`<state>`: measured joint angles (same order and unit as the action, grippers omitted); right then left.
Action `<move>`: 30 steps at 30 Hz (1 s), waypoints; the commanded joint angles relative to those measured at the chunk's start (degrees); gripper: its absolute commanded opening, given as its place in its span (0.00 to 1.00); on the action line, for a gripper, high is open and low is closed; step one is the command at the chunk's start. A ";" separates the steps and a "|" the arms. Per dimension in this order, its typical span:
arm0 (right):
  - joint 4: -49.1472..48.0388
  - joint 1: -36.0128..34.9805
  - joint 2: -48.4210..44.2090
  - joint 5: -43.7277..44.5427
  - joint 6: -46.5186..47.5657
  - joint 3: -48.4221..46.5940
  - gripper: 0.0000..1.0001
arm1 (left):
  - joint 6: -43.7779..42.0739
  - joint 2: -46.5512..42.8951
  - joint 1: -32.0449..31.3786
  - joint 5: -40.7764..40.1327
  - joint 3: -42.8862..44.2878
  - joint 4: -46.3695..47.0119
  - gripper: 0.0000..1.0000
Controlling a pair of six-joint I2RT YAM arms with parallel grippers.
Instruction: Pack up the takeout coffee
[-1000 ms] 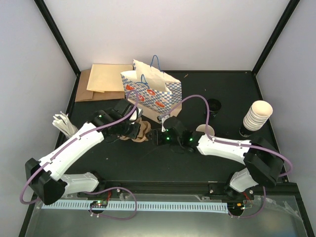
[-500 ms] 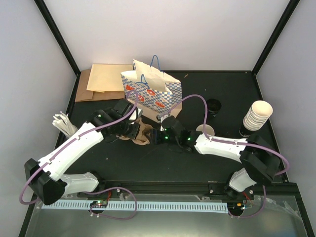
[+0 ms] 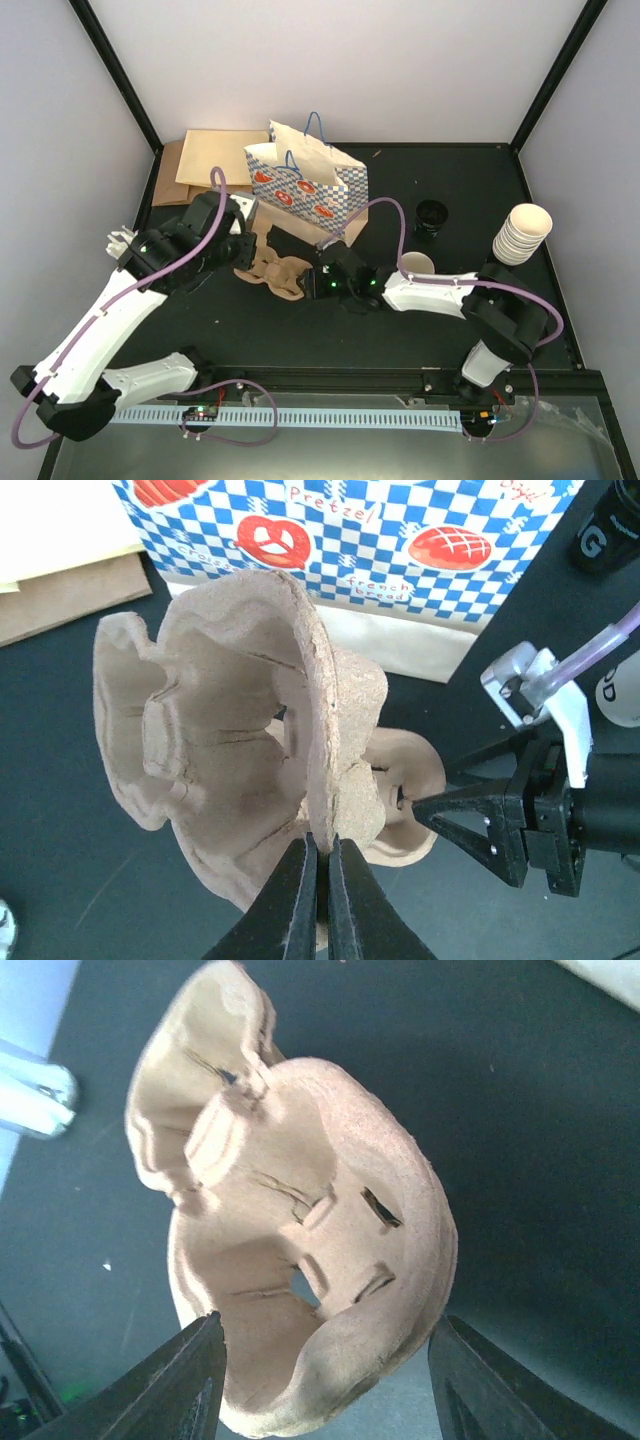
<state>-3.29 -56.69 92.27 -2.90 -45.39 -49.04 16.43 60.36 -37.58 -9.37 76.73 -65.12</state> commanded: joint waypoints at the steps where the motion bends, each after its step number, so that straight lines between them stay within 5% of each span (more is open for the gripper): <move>1: 2.17 -0.73 2.82 1.33 -0.29 -2.25 0.57 | -1.41 -2.11 0.20 -4.59 1.76 -1.15 0.02; 12: -4.28 -6.59 12.38 -9.67 7.91 -14.93 0.61 | -1.76 -4.13 0.26 -6.31 0.38 -0.43 0.03; 20: 3.70 -5.91 3.20 -0.11 11.85 -10.01 0.81 | -3.36 -3.80 0.18 -1.44 -2.60 2.20 0.03; 30: 16.01 0.17 -14.93 8.92 12.66 0.25 0.84 | -3.80 -0.34 -2.56 8.51 -6.31 8.54 0.02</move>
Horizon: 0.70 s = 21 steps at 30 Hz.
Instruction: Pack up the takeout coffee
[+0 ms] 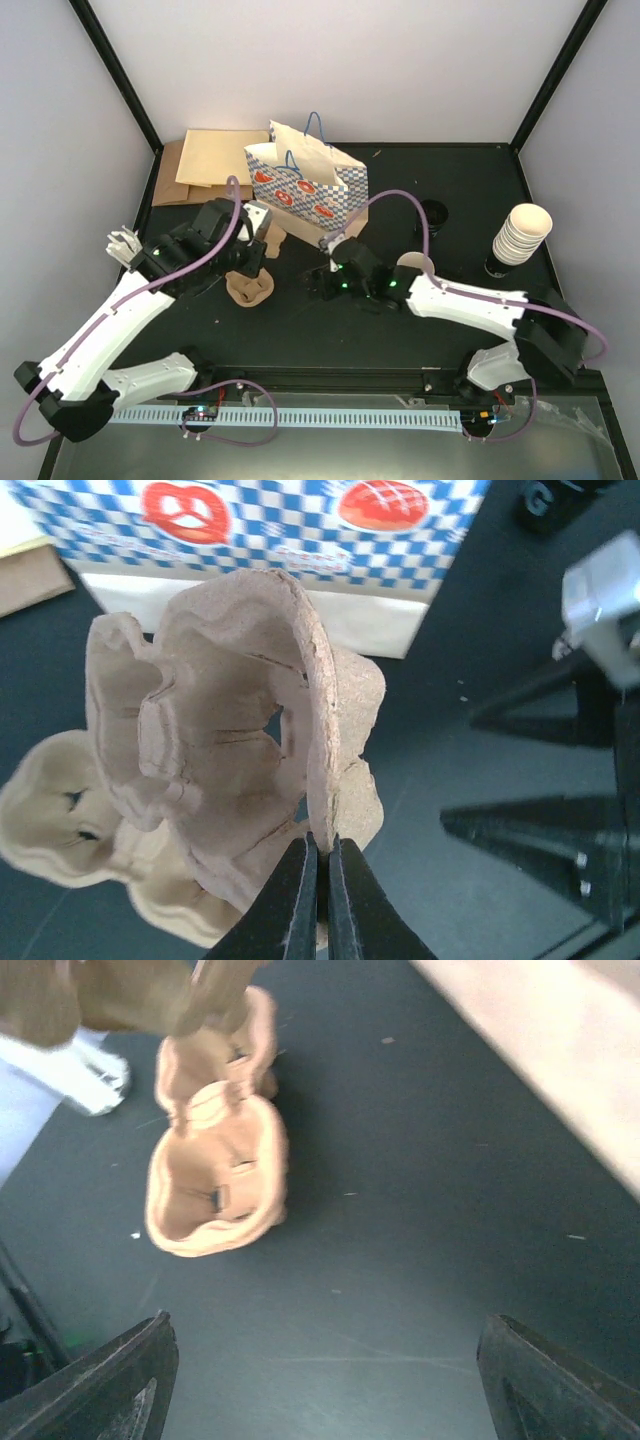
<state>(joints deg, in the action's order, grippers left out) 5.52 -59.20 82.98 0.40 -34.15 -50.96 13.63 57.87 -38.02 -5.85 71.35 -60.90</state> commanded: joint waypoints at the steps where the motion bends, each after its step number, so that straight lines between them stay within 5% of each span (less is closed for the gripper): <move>1: 8.75 3.67 -7.23 5.94 1.57 2.85 0.84 | -0.77 3.01 -3.11 4.99 -0.95 4.55 0.01; 17: 25.94 12.66 -24.75 15.77 -0.78 6.35 0.84 | 13.73 19.81 -21.73 -5.16 -0.57 10.00 0.04; 19: 26.72 12.66 -25.29 15.64 -0.77 6.31 0.83 | 14.17 22.00 -22.85 -4.20 0.05 10.37 0.24; 21: 27.07 12.62 -25.79 15.23 -0.19 6.24 0.84 | 13.04 22.95 -23.71 -1.64 0.36 11.40 0.56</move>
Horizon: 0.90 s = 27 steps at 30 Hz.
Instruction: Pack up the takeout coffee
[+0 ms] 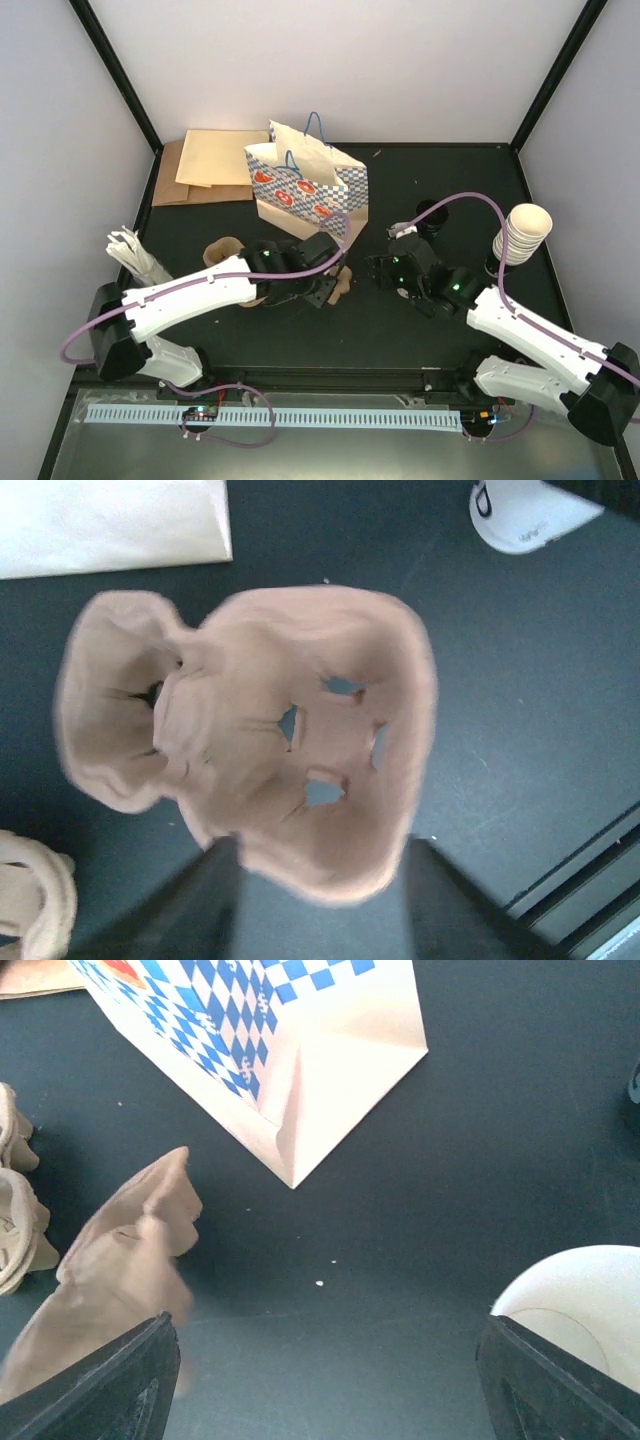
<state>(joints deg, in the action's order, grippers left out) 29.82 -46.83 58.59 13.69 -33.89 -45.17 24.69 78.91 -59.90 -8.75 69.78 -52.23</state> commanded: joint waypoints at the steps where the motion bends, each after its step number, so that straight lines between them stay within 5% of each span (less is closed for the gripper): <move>1: 2.78 0.30 -1.64 1.52 0.26 0.39 0.84 | 1.84 1.29 -1.88 1.96 1.85 3.16 0.67; 3: 2.77 0.25 -1.98 0.54 1.84 0.15 0.84 | 1.12 -1.25 -1.77 2.29 0.94 4.54 0.80; 6: 2.96 0.32 -1.84 -0.86 3.66 -0.88 0.84 | 0.46 -5.38 -0.61 1.73 -0.40 4.97 0.87; 18: -3.44 -4.76 3.96 -13.38 13.40 -2.50 0.81 | 3.72 -18.19 18.99 14.53 -23.24 17.58 0.67; 27: -5.96 -10.65 6.49 -12.09 21.25 -6.61 0.80 | 4.61 -9.04 25.06 14.31 -20.61 20.60 0.73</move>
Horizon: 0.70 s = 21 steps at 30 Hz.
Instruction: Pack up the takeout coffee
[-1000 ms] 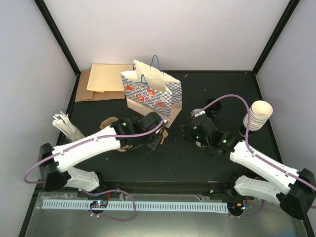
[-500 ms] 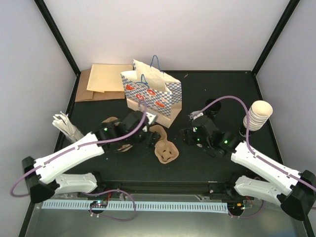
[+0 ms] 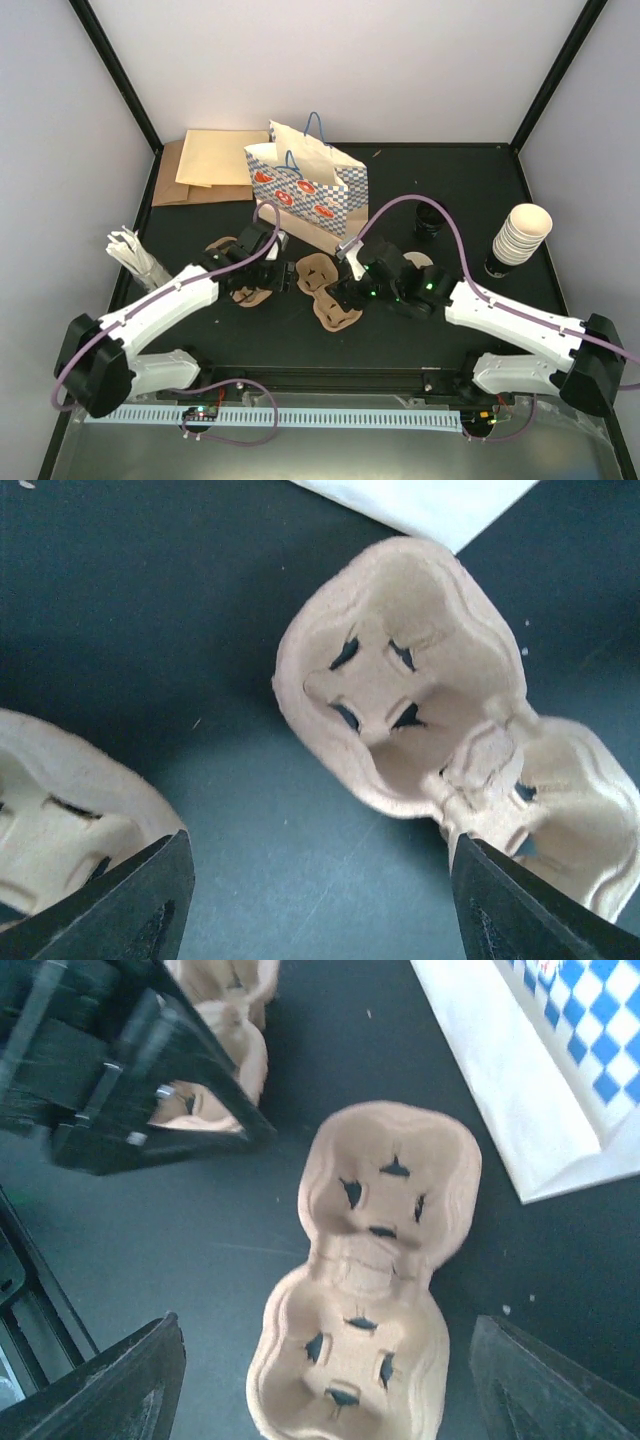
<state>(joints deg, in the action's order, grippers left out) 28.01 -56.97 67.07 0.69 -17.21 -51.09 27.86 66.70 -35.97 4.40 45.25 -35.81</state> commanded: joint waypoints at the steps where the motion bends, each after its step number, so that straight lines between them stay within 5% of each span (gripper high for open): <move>1: -6.32 -0.51 -3.08 0.87 5.38 0.49 0.81 | 2.72 4.38 1.59 0.27 4.63 4.29 0.74; 6: -16.11 -0.52 -9.95 -4.39 16.22 7.71 0.96 | 8.86 8.18 4.00 -0.12 4.52 8.49 0.75; 12: -15.12 -0.42 -10.91 0.38 24.68 7.46 0.94 | 17.93 7.97 7.27 1.25 -0.06 16.20 0.67; 21: -10.57 -0.53 -8.30 -9.76 36.11 5.31 0.86 | 24.88 12.10 9.87 -1.00 -3.05 15.33 0.56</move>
<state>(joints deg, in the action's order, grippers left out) 16.95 -57.25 59.20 -3.07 11.38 -45.28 48.36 76.88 -27.24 4.45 42.78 -21.34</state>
